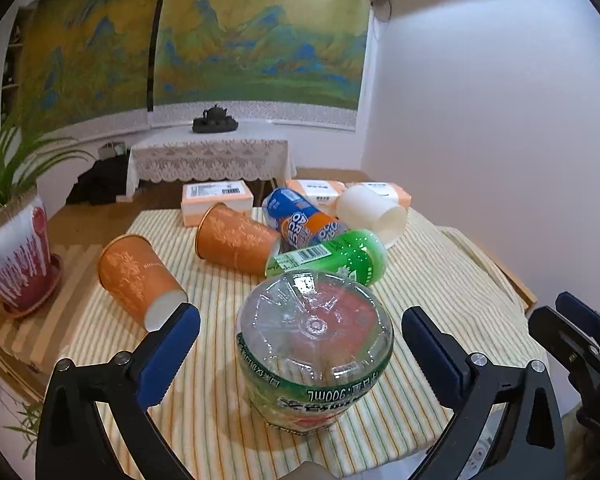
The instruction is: Flip cup upside down
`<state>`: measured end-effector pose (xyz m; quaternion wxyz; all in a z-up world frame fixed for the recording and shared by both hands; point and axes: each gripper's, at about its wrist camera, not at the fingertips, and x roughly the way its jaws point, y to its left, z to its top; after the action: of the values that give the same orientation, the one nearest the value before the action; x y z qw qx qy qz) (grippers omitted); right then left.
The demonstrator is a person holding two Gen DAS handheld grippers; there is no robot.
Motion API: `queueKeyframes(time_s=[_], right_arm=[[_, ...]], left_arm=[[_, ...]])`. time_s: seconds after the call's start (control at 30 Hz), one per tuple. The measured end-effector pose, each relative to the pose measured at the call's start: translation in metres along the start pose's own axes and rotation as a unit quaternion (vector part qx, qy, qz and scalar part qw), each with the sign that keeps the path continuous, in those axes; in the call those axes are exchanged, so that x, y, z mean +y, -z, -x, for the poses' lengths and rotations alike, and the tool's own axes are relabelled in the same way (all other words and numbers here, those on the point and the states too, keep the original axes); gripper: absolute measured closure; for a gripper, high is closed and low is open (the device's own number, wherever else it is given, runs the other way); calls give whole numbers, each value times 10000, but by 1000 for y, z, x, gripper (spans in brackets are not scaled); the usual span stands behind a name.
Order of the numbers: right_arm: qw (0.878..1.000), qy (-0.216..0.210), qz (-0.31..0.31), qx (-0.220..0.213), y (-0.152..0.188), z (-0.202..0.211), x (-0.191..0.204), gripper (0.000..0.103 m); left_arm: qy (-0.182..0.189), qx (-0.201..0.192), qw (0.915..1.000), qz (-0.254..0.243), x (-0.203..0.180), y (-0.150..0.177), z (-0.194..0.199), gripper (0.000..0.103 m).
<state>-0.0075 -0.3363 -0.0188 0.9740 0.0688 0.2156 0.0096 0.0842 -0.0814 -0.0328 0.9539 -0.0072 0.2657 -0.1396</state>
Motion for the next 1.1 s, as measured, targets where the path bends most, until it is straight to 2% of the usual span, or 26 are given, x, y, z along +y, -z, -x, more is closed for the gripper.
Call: queueKeyframes(time_s=[0.4, 0.73, 0.83, 1.0, 1.1], right_arm=[[9998, 103, 105, -138, -1, 13, 13, 16], [9986, 110, 166, -480, 6, 35, 36, 9], [9978, 139, 179, -618, 8, 43, 45, 5], [9968, 217, 272, -715, 11, 51, 57, 5], [9967, 223, 296, -722, 13, 53, 61, 5]], left_arm=[[-89, -207, 9997, 49, 12, 10, 41, 1], [-685, -432, 9964, 247, 39, 30, 94, 1], [-891, -538, 9941, 304, 44, 33, 109, 1], [-1257, -829, 9876, 435, 50, 34, 139, 1], [-1323, -997, 9850, 472, 52, 33, 154, 1]])
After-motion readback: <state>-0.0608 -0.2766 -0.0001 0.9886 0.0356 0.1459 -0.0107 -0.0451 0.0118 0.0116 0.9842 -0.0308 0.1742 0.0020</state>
